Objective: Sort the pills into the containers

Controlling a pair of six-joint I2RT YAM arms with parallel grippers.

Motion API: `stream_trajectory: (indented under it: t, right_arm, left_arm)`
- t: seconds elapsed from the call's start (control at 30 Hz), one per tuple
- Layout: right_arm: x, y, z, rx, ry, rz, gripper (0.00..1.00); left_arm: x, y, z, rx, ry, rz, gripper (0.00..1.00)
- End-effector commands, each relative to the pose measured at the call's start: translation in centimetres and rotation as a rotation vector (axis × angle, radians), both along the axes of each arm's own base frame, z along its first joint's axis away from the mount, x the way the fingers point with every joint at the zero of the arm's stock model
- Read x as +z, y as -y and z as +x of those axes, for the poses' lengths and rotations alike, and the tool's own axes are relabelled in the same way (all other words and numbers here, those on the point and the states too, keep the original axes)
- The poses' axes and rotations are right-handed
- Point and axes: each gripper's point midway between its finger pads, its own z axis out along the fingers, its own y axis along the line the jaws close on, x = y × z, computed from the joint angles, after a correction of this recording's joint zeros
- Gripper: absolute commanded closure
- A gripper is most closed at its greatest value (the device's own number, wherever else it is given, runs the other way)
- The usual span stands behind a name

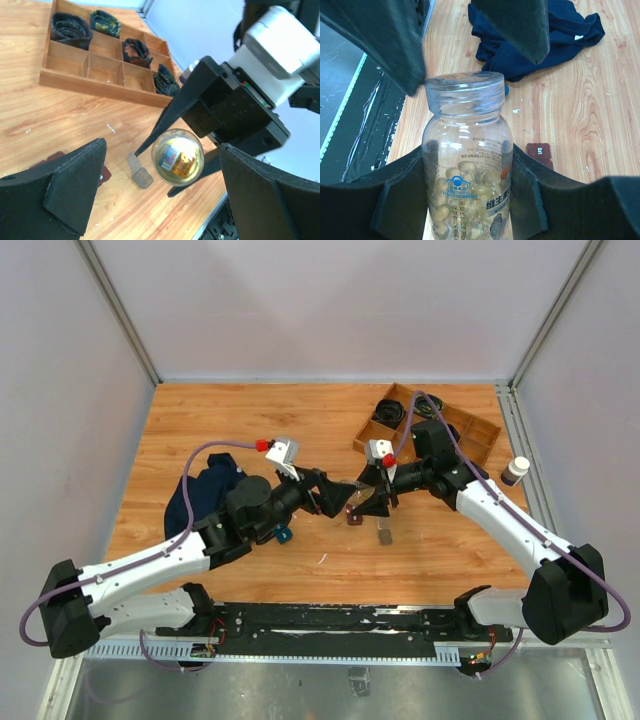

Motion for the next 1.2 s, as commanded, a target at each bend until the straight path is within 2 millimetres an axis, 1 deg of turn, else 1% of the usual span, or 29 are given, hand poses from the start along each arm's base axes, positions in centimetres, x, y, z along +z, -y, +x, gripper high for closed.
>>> stream_trajectory:
  t: [0.0, 0.1, 0.2, 0.47, 0.7, 0.97, 1.17]
  right_arm:
    - [1.3, 0.2, 0.9, -0.011, 0.037, 0.027, 0.99]
    - [1.4, 0.3, 0.9, -0.009, 0.038, 0.030, 0.99]
    - [1.5, 0.3, 0.9, -0.007, 0.037, 0.034, 0.99]
    - [1.6, 0.4, 0.9, -0.008, 0.036, 0.037, 0.99]
    - [1.8, 0.7, 0.9, -0.009, 0.036, 0.042, 0.99]
    - [1.6, 0.7, 1.0, -0.006, 0.037, 0.043, 0.99]
    - [1.5, 0.7, 0.9, 0.000, 0.036, 0.038, 0.99]
  left_arm:
    - [2.5, -0.1, -1.8, -0.100, 0.178, -0.011, 0.01]
    - [3.2, -0.1, -3.3, -0.183, 0.288, -0.008, 0.01]
    - [3.4, -0.4, -4.0, -0.209, 0.350, 0.002, 0.01]
    - [2.4, -0.9, -3.9, -0.209, 0.408, 0.081, 0.01]
    - [2.1, -1.3, -4.7, -0.244, 0.506, 0.121, 0.01]
    - [1.1, -1.0, -4.9, -0.286, 0.584, 0.207, 0.01]
    - [1.2, -0.6, -5.5, -0.358, 0.698, 0.268, 0.01]
